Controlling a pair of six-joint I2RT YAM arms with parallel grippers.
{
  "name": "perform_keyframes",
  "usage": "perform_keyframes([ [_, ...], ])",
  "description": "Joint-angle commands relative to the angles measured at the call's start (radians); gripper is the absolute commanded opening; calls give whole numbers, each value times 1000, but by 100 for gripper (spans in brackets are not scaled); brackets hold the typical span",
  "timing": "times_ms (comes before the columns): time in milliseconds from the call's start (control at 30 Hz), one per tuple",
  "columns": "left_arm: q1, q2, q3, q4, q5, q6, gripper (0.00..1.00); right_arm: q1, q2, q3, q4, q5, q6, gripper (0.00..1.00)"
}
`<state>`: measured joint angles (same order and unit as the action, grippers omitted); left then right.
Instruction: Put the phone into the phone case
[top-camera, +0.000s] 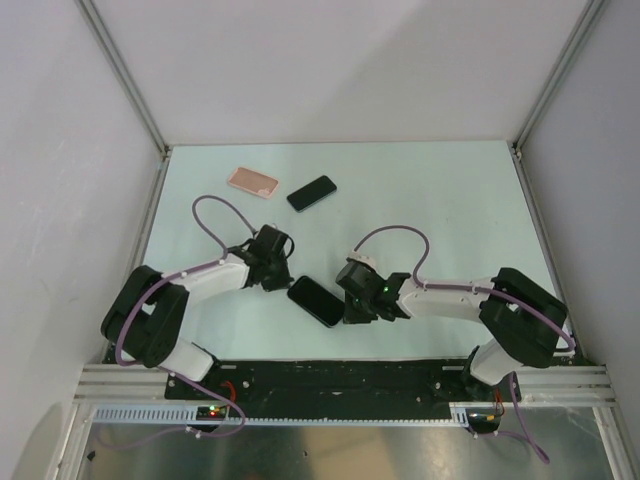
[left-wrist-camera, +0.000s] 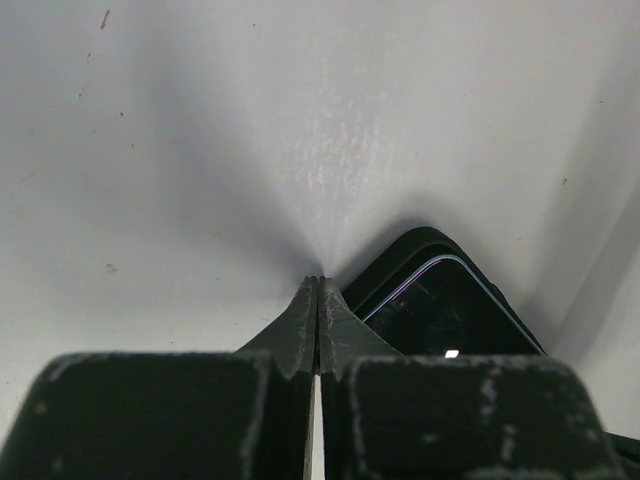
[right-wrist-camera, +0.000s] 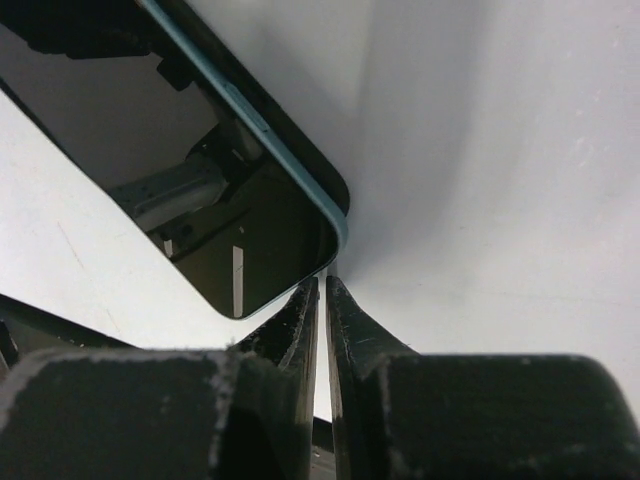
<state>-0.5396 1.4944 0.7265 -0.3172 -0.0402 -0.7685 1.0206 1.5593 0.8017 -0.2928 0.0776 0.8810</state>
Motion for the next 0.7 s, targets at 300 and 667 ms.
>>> perform_keyframes([
  [300,-106,13,-26,-2,18,-75,0,-98,60,79,23,3,-67,11],
  [667,-188,24,0,10,33,-150,0,-171,108,153,-11,11,-145,11],
])
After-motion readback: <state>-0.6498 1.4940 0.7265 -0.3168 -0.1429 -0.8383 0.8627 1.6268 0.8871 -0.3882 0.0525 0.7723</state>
